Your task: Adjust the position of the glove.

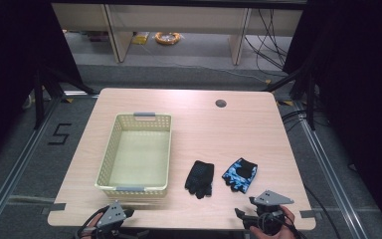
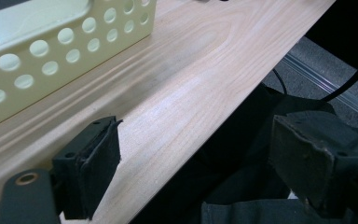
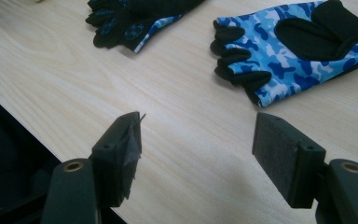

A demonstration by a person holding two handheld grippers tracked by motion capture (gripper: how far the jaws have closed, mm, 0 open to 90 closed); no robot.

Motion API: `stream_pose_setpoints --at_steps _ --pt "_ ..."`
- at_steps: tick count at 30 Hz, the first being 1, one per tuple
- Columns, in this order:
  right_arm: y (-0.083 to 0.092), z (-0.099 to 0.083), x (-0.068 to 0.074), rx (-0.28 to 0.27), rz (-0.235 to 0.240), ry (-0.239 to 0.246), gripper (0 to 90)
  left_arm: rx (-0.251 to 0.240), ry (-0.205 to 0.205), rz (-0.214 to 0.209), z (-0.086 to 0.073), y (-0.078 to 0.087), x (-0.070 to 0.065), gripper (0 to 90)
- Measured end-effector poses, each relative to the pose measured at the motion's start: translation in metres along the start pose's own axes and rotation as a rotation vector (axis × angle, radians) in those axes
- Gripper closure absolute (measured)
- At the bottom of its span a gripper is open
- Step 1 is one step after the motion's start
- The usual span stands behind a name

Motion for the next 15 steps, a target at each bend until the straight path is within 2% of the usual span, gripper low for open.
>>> stream_pose_setpoints --at_steps 2,6,7,8,10,12,13,15 --pt "-0.0006 0.0008 -0.0001 -0.011 -0.012 0.000 36.2 0.000 -0.001 -0.002 0.0000 -0.0001 -0.0003 16.0" --pt "-0.0011 0.0016 0.0003 -0.017 -0.001 0.002 38.2 0.001 0.000 -0.002 0.0000 -0.0002 -0.0001 16.0" --pt "-0.0009 0.0020 -0.0016 -0.021 -0.018 0.009 39.1 0.001 0.000 -0.003 -0.0001 -0.0003 -0.0001 16.0" --pt "-0.0009 0.0020 -0.0003 -0.018 -0.011 0.002 41.0 0.001 0.000 -0.003 -0.0001 -0.0002 0.0000 16.0" --pt "-0.0020 0.0029 -0.0007 -0.026 -0.007 0.023 42.2 0.001 0.000 -0.004 0.0000 -0.0001 -0.0002 16.0" --pt "-0.0015 0.0031 0.0022 -0.023 0.000 0.001 43.8 0.000 0.000 -0.003 0.0001 -0.0001 -0.0002 16.0" --pt "-0.0017 0.0038 0.0026 -0.022 0.012 0.010 44.1 0.000 0.000 -0.003 0.0001 -0.0001 -0.0002 16.0" --pt "-0.0008 0.0053 0.0017 -0.026 0.001 0.018 44.9 -0.001 0.000 -0.002 0.0002 -0.0001 -0.0002 16.0"
Point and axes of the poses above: each handheld gripper's, and its own axes: y roughly backward along the jaws, z roughly out of its top, x roughly to its left, the point moved 10 cm from there along -y, roughly forward along the jaws, and after that the axes turned 1 degree about -z, right-handed, at the moved point
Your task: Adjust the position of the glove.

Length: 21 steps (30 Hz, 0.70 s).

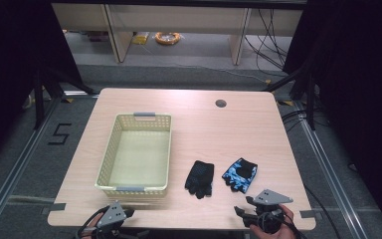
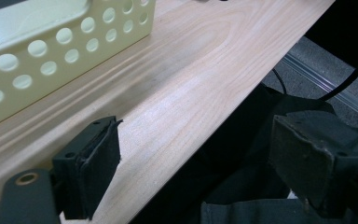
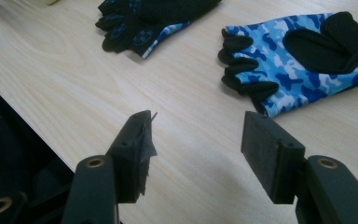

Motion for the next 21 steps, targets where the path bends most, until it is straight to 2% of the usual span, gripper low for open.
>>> stream_pose_setpoints --at_steps 1,2,8,11,17,18,21 --pt "-0.001 0.001 0.000 -0.007 0.002 0.016 45.5 0.000 0.000 0.000 0.000 0.000 0.000 16.0" --pt "0.000 0.002 0.002 -0.005 0.005 -0.003 45.8 0.000 0.000 0.000 0.000 0.000 0.000 16.0" --pt "-0.001 0.008 0.004 -0.023 0.010 0.022 52.2 0.002 0.000 0.000 0.000 -0.001 0.000 16.0" --pt "0.000 0.016 0.007 -0.054 0.013 0.053 62.6 0.001 -0.001 0.001 0.000 0.000 0.000 16.0" --pt "-0.001 0.034 0.013 -0.080 0.004 0.143 87.7 -0.001 0.000 0.000 0.000 0.000 0.000 16.0" --pt "-0.003 0.038 0.014 -0.079 0.010 0.162 89.7 -0.001 0.000 -0.001 0.000 0.000 0.000 16.0" --pt "-0.011 0.049 0.015 -0.085 0.018 0.181 90.0 0.001 -0.001 0.001 0.000 0.000 0.000 16.0"
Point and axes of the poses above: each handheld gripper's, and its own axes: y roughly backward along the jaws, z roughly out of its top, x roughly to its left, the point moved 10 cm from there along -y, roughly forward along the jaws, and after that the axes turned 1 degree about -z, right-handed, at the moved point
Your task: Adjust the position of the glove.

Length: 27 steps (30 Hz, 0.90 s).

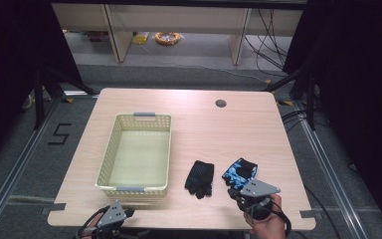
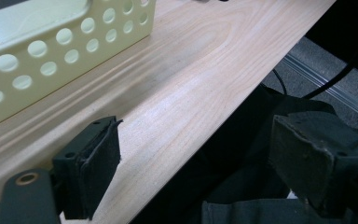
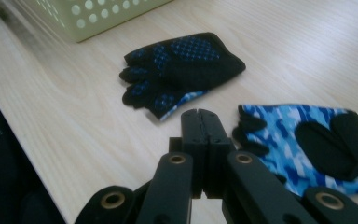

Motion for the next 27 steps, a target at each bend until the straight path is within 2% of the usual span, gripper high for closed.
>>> stream_pose_setpoints --at_steps 1,2,3,5,6,7,10,14,15,18,19,21,23,25,26,27 --pt "0.000 0.000 0.000 0.000 0.000 0.000 90.0 0.000 0.000 0.000 0.000 0.000 0.000 16.0" --pt "-0.008 0.007 0.000 0.003 0.012 0.007 90.0 0.009 0.001 -0.005 0.000 0.001 0.000 16.0" --pt "-0.011 0.010 -0.001 0.001 0.014 0.012 90.0 -0.005 0.005 0.004 0.000 0.000 0.000 16.0" --pt "-0.021 0.019 -0.004 0.009 0.009 0.023 90.0 0.004 0.003 0.006 0.000 0.000 0.001 16.0" --pt "-0.027 0.023 -0.007 0.009 0.007 0.030 90.0 0.028 -0.024 0.011 -0.002 0.002 0.004 16.0" --pt "-0.033 0.027 -0.009 0.012 0.006 0.037 90.0 0.028 -0.025 0.011 -0.002 0.002 0.004 16.0" --pt "-0.048 0.035 -0.014 0.019 0.012 0.027 90.0 0.011 0.019 0.011 -0.002 0.000 0.002 16.0" --pt "-0.061 0.043 -0.018 0.033 0.001 0.029 90.0 0.002 0.029 0.004 -0.001 0.000 0.000 16.0" --pt "-0.067 0.047 -0.021 0.037 0.000 0.036 90.0 0.018 0.011 0.012 -0.002 0.001 0.002 16.0" --pt "-0.074 0.051 -0.024 0.048 -0.006 0.041 90.0 0.017 0.013 0.012 -0.002 0.001 0.002 16.0" --pt "-0.082 0.054 -0.027 0.067 -0.010 0.038 90.0 0.016 0.013 0.011 -0.002 0.001 0.002 16.0" --pt "-0.089 0.056 -0.030 0.068 -0.020 0.044 90.0 0.021 -0.022 0.017 -0.002 0.001 0.004 16.0" --pt "-0.096 0.057 -0.031 0.091 -0.013 0.034 90.0 0.023 -0.021 0.015 -0.002 0.001 0.004 16.1" --pt "-0.100 0.059 -0.034 0.084 -0.021 0.027 90.0 0.023 -0.022 0.010 -0.002 0.001 0.004 16.0" --pt "-0.107 0.060 -0.037 0.094 -0.008 0.004 90.0 0.019 -0.012 0.004 -0.002 0.001 0.002 16.0" --pt "-0.107 0.060 -0.037 0.094 -0.008 0.004 90.0 0.019 -0.012 0.004 -0.002 0.001 0.002 16.0"
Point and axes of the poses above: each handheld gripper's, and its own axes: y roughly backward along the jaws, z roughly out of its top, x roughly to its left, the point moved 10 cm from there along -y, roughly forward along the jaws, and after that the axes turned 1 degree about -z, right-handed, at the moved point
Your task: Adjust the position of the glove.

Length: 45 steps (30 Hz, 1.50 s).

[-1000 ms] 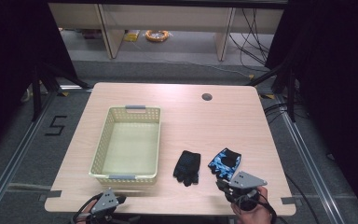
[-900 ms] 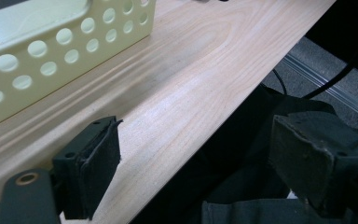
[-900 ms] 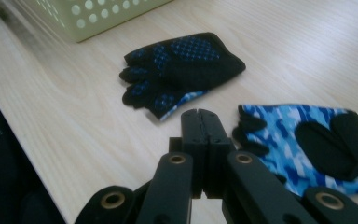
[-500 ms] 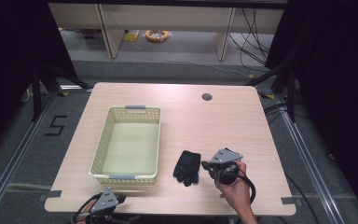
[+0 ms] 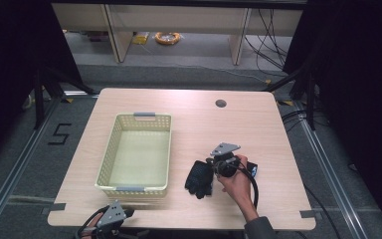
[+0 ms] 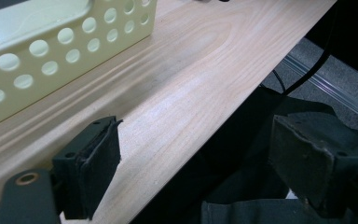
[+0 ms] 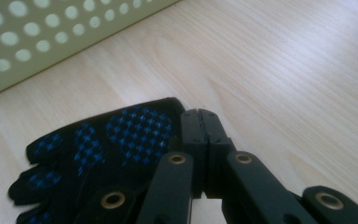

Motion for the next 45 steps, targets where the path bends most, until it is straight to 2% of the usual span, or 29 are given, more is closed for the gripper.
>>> stream_pose_setpoints --at_steps 1,2,4,6,11,12,15,17,20,22,23,24,26,27,28,31,32,34,35,36,39,41,42,45 --pt "-0.004 0.000 -0.002 0.008 -0.001 0.000 90.0 0.004 -0.002 -0.001 0.000 0.000 0.000 16.0" --pt "-0.011 -0.001 -0.007 0.030 -0.018 0.023 90.0 -0.003 -0.001 0.007 0.000 -0.001 0.001 16.0" --pt "-0.014 0.000 -0.007 0.037 -0.020 0.011 90.0 -0.001 0.001 0.005 0.000 -0.001 0.001 16.0" --pt "-0.019 0.002 -0.010 0.046 -0.017 0.009 90.0 0.002 0.028 0.003 -0.001 -0.001 0.000 16.0" --pt "-0.029 0.002 -0.013 0.045 -0.014 -0.003 90.0 0.004 0.001 -0.002 0.000 0.000 0.000 16.0" --pt "-0.028 -0.001 -0.012 0.083 -0.005 -0.011 90.0 0.003 0.025 0.001 -0.001 -0.001 -0.001 16.0" --pt "-0.031 -0.003 -0.011 0.078 -0.009 -0.024 90.0 -0.008 0.041 -0.004 0.000 -0.001 -0.003 16.0" --pt "-0.031 -0.006 -0.009 0.095 -0.001 -0.003 90.0 0.010 -0.003 -0.003 -0.001 0.001 0.000 16.0" --pt "-0.026 -0.012 -0.004 0.121 0.011 0.013 90.0 -0.001 0.000 0.006 0.000 -0.001 0.000 16.0" --pt "-0.025 -0.012 -0.003 0.113 0.013 0.014 90.0 -0.003 0.002 0.007 0.000 -0.001 0.001 16.0" --pt "-0.021 -0.015 -0.001 0.134 0.028 0.003 90.0 -0.006 0.005 0.010 0.000 -0.001 0.001 16.0" --pt "-0.017 -0.019 0.003 0.128 0.028 -0.008 90.0 -0.002 0.025 0.011 -0.001 -0.001 0.000 16.0" --pt "-0.015 -0.021 0.004 0.132 0.021 0.002 90.0 -0.009 0.026 0.001 0.000 -0.001 -0.001 16.0" --pt "-0.010 -0.023 0.010 0.127 0.029 0.009 90.0 -0.006 0.018 0.009 0.000 -0.001 0.000 16.0" --pt "-0.007 -0.025 0.013 0.137 0.035 0.019 90.0 -0.021 0.025 -0.014 0.002 -0.001 -0.003 16.0" --pt "-0.004 -0.028 0.018 0.129 0.033 0.017 90.0 -0.014 0.008 0.009 0.001 -0.001 0.000 16.1" --pt "-0.001 -0.030 0.021 0.144 0.040 0.027 90.0 -0.016 0.025 -0.013 0.002 0.000 -0.004 16.1" --pt "0.004 -0.034 0.029 0.136 0.028 0.048 90.0 0.006 -0.004 -0.004 0.000 0.002 -0.001 16.0" --pt "0.006 -0.036 0.032 0.141 0.030 0.055 90.0 0.004 0.000 -0.004 0.000 0.001 -0.001 16.0" --pt "0.007 -0.037 0.034 0.139 0.023 0.056 90.0 -0.011 0.025 -0.018 0.001 0.000 -0.004 16.0" --pt "0.013 -0.043 0.040 0.151 0.034 0.073 90.0 -0.022 0.023 -0.009 0.002 0.000 -0.004 16.0" --pt "0.014 -0.044 0.042 0.150 0.026 0.062 90.0 -0.019 0.024 -0.013 0.002 0.000 -0.004 16.0" --pt "0.017 -0.048 0.043 0.150 0.021 0.081 90.0 -0.019 0.021 -0.013 0.002 0.000 -0.004 16.0" --pt "0.020 -0.051 0.045 0.151 0.007 0.083 90.0 -0.024 0.025 -0.009 0.002 0.000 -0.004 16.0"
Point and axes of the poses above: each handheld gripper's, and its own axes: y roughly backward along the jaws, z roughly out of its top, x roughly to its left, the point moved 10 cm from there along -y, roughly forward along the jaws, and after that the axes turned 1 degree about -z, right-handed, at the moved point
